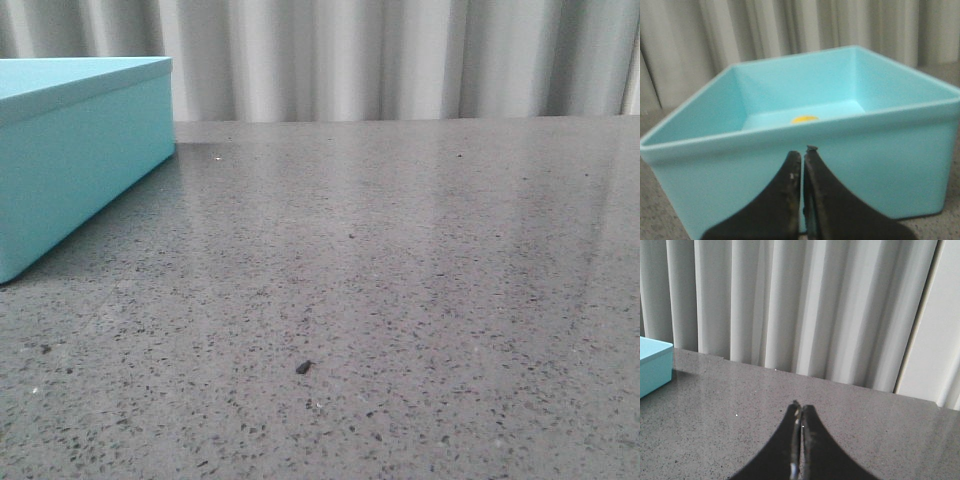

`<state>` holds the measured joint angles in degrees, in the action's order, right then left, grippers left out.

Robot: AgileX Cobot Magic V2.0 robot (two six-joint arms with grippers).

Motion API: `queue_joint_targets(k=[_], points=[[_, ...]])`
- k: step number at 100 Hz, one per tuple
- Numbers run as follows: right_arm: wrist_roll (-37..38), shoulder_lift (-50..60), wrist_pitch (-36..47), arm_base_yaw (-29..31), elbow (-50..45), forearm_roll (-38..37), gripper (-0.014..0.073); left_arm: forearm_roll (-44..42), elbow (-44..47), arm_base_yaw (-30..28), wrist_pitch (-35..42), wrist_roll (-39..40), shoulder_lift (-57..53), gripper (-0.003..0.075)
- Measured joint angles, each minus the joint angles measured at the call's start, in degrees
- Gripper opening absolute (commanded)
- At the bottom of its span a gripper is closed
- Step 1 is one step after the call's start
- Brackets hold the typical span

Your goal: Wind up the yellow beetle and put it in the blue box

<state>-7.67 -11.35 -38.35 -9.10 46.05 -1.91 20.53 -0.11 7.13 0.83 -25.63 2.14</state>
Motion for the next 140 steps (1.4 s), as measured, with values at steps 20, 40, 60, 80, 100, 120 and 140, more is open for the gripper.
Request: queue_joint_targets(k=[20, 40, 60, 80, 100, 120, 140], points=[[0.0, 0.0, -0.11, 0.0, -0.72, 0.11, -0.0052, -3.75, 0.0, 0.0, -1.14, 0.0, -2.38, -0.0021], [0.0, 0.0, -0.11, 0.0, -0.86, 0.11, -0.0052, -8.78, 0.0, 0.0, -15.81, 0.0, -2.38, -0.0021], [0.0, 0.0, -0.11, 0.0, -0.98, 0.19, -0.0052, -9.89, 0.0, 0.0, -20.2, 0.0, -2.38, -0.0021], [0.0, 0.0, -0.11, 0.0, -0.98, 0.19, -0.0052, -9.89, 0.0, 0.0, -20.52, 0.0, -2.38, -0.0021], [0.0, 0.0, -0.11, 0.0, -0.98, 0.19, -0.0052, -9.89, 0.0, 0.0, -20.52, 0.0, -2.38, -0.0021], [0.0, 0.0, -0.11, 0.0, -0.98, 0.19, -0.0052, -9.89, 0.0, 0.0, -20.52, -0.03, -2.38, -0.0021], [0.0, 0.0, -0.11, 0.0, -0.98, 0.19, -0.0052, -9.89, 0.0, 0.0, -20.52, -0.03, -2.38, -0.0021]])
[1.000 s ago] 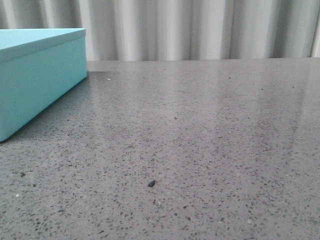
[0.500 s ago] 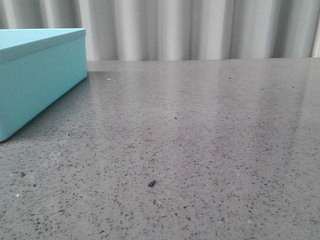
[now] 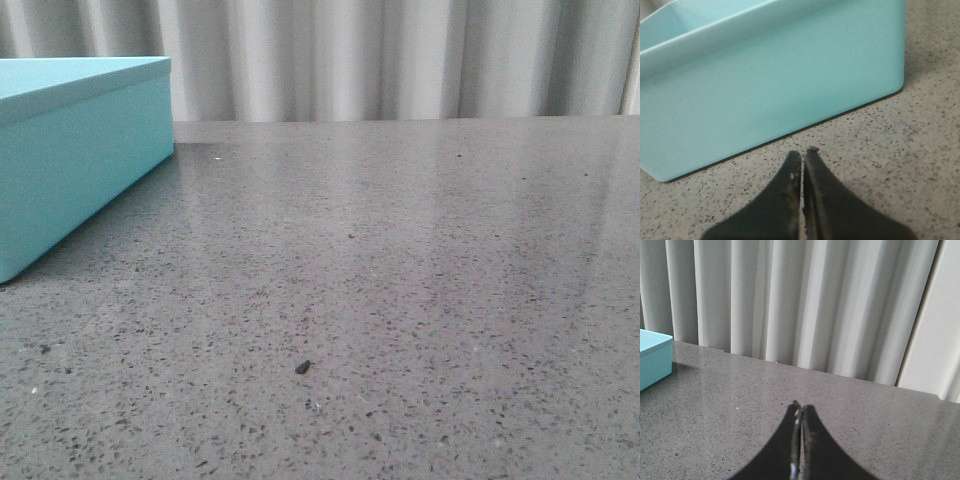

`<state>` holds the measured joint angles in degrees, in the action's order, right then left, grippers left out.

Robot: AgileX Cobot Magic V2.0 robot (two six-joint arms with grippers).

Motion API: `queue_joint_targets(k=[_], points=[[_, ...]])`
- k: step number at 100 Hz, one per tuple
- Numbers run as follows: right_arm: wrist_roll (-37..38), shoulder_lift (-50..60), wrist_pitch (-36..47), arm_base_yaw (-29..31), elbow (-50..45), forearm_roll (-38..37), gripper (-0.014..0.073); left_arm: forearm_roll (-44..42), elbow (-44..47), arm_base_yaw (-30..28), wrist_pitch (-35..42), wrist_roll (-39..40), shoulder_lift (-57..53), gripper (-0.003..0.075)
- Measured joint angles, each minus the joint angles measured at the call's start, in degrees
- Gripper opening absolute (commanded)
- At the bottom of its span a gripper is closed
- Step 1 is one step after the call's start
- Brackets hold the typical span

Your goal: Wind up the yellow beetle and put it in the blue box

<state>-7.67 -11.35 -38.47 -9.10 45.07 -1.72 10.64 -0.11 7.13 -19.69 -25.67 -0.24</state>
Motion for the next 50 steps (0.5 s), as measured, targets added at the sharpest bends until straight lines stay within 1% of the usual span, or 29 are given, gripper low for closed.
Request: queue_joint_targets(k=[16, 35, 50], points=[[0.0, 0.0, 0.0, 0.0, 0.0, 0.0, -0.0052, 0.0, 0.0, 0.0, 0.0, -0.1, 0.0, -0.0021], [0.0, 0.0, -5.3, 0.0, 0.0, -0.33, -0.0052, 0.0, 0.0, 0.0, 0.0, -0.1, 0.0, -0.0021], [0.0, 0.0, -7.44, 0.0, -0.11, -2.16, -0.0052, 0.0, 0.0, 0.0, -0.05, -0.1, 0.0, -0.0021]])
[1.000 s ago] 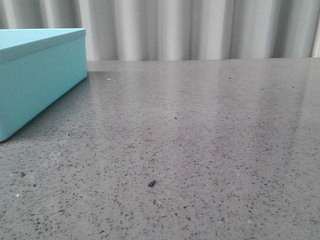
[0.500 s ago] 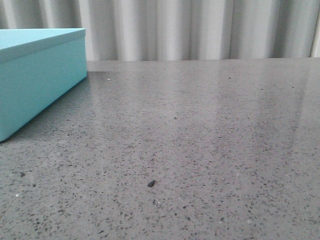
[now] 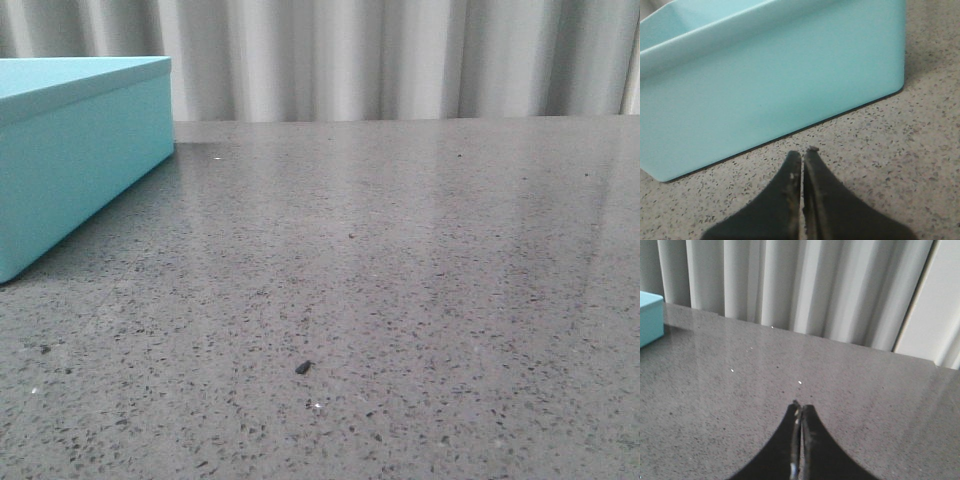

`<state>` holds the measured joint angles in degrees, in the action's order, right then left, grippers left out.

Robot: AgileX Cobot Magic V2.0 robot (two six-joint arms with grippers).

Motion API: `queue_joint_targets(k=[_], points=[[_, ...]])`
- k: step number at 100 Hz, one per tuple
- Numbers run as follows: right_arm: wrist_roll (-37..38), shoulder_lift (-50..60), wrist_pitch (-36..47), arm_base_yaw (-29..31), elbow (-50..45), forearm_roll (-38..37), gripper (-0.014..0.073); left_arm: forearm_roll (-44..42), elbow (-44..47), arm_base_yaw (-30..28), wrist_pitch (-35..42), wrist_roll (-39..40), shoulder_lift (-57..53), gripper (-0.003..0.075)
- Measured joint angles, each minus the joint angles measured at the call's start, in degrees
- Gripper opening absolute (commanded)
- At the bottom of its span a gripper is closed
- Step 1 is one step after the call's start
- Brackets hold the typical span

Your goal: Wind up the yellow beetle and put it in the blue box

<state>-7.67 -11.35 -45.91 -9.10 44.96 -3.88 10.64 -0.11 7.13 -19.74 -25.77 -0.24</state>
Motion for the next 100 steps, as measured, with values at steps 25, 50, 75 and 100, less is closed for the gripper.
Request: queue_joint_targets(k=[25, 50, 75, 100], points=[[0.19, 0.0, 5.07, 0.0, -6.38, -6.18, -0.0052, 0.0, 0.0, 0.0, 0.0, 0.0, 0.0, -0.0021], [7.67, 0.0, 22.23, 0.0, -22.97, -7.14, -0.0052, 0.0, 0.0, 0.0, 0.0, 0.0, 0.0, -0.0021], [10.54, 1.34, 28.49, 1.32, -34.96, -5.28, -0.0052, 0.0, 0.0, 0.0, 0.0, 0.0, 0.0, -0.0021], [10.67, 4.35, 29.36, 5.33, -39.25, -3.91, -0.0052, 0.0, 0.0, 0.0, 0.0, 0.0, 0.0, -0.0021]])
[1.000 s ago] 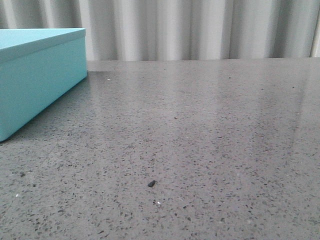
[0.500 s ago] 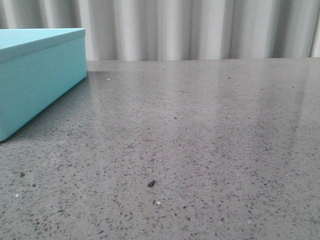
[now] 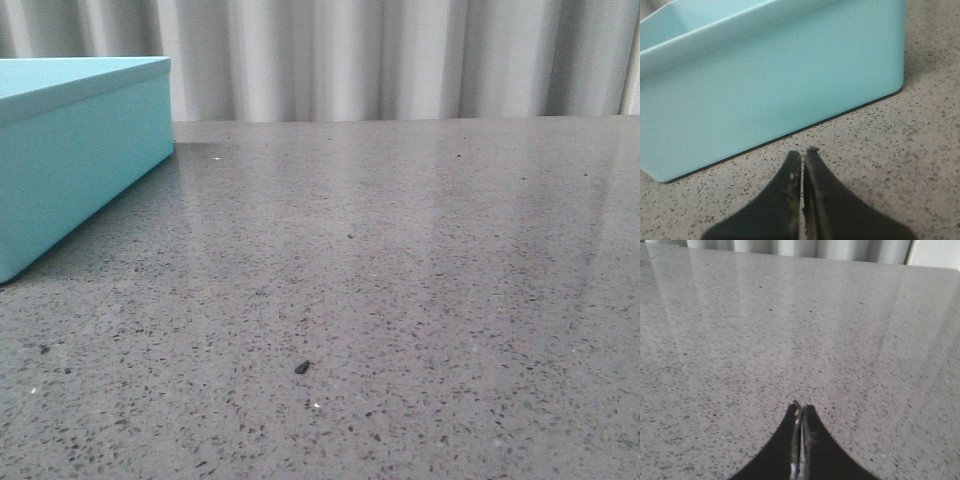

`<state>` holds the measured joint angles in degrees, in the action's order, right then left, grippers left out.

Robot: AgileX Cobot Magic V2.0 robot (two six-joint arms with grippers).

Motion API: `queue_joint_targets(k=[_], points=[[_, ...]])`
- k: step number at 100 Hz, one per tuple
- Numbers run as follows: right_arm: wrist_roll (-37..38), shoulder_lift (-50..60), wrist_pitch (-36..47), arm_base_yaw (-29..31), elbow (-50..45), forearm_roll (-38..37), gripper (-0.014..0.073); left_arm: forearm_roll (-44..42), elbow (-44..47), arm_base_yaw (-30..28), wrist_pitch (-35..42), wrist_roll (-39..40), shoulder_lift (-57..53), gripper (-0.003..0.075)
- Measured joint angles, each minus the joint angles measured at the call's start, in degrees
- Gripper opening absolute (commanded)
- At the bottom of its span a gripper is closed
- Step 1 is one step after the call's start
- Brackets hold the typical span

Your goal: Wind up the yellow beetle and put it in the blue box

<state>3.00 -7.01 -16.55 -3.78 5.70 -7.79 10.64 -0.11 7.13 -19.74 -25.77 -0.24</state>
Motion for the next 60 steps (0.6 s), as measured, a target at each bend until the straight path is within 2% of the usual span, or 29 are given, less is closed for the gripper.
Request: queue_joint_targets(k=[34, 60], points=[[0.27, 1.06, 3.76, 2.75, -5.78, 0.31, -0.0052, 0.0, 0.0, 0.0, 0.0, -0.03, 0.0, -0.0021], [0.27, 1.51, 4.51, 2.75, -6.17, 0.68, -0.0052, 0.0, 0.0, 0.0, 0.0, -0.03, 0.0, -0.0021]])
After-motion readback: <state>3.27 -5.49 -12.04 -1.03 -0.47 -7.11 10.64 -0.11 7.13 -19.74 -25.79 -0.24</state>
